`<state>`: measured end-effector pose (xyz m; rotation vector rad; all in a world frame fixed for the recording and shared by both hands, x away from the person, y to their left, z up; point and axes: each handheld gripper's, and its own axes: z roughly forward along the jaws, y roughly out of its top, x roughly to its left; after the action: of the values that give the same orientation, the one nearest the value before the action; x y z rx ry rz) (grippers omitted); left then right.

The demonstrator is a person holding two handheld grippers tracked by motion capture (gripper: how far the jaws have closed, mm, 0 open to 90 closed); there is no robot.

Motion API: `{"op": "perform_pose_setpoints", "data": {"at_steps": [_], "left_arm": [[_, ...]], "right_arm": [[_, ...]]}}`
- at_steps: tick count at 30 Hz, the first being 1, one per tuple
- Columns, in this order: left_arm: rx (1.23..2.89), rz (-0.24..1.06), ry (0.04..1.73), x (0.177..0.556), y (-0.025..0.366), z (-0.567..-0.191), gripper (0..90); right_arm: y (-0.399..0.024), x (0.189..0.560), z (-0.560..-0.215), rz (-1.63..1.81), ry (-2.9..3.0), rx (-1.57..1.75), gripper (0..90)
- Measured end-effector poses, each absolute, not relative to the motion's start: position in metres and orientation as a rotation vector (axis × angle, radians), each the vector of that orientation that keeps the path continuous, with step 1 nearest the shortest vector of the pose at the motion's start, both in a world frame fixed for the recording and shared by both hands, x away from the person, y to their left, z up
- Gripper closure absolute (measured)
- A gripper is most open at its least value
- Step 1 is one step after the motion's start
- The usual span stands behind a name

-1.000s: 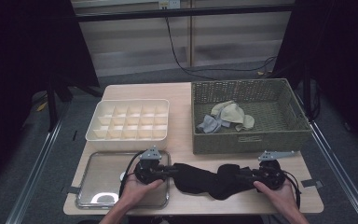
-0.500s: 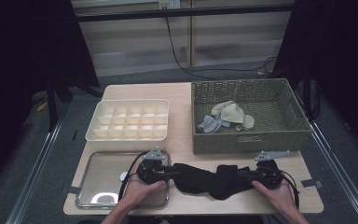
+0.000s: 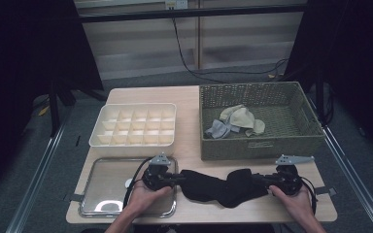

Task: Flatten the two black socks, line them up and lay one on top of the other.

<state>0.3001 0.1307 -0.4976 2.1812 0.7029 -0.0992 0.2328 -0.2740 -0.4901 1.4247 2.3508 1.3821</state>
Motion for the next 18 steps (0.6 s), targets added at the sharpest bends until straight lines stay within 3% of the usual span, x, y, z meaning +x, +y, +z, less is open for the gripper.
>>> {"op": "perform_pose_setpoints", "data": {"at_steps": [3,18], "left_arm": [[2.186,-0.117,0.705,0.301,0.13,-0.498,89.7],[2.05,-0.119,0.638,0.285,0.144,-0.469,90.0]], "right_arm": [[-0.273,0.233,-0.49,1.375,2.357,1.427,87.8],[-0.292,0.217,-0.473,1.456,2.267,1.425,87.9]]}}
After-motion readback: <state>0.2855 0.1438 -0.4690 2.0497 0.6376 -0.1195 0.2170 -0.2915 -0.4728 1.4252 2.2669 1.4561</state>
